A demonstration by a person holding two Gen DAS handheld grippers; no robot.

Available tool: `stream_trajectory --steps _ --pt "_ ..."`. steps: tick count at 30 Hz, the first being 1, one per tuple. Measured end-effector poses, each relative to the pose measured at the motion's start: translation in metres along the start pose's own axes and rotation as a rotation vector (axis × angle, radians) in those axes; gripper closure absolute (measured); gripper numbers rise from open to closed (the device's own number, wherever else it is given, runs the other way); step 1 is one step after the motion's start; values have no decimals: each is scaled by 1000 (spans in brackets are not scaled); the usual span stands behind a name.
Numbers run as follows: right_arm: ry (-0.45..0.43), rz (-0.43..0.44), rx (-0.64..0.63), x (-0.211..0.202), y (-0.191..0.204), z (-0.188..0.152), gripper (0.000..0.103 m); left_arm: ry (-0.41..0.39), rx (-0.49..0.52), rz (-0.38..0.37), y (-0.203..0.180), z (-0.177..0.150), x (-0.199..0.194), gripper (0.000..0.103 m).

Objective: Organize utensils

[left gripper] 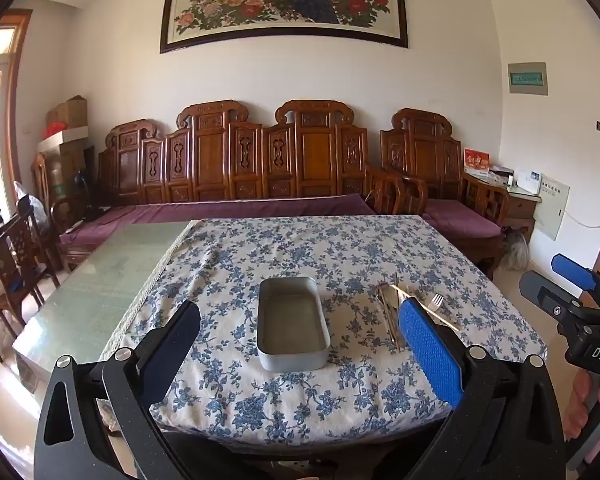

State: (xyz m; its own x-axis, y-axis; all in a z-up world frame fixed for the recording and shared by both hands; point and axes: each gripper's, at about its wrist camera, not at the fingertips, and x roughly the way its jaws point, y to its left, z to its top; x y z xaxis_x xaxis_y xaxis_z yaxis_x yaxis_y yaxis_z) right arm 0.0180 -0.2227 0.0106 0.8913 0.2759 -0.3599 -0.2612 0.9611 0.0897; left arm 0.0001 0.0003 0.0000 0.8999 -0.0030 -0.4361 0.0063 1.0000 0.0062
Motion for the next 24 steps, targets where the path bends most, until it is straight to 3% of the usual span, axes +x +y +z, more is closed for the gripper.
stream_trajectory --steps 24 --pt "-3 -4 1 -4 -1 0 2 -12 -1 1 -4 6 -5 6"
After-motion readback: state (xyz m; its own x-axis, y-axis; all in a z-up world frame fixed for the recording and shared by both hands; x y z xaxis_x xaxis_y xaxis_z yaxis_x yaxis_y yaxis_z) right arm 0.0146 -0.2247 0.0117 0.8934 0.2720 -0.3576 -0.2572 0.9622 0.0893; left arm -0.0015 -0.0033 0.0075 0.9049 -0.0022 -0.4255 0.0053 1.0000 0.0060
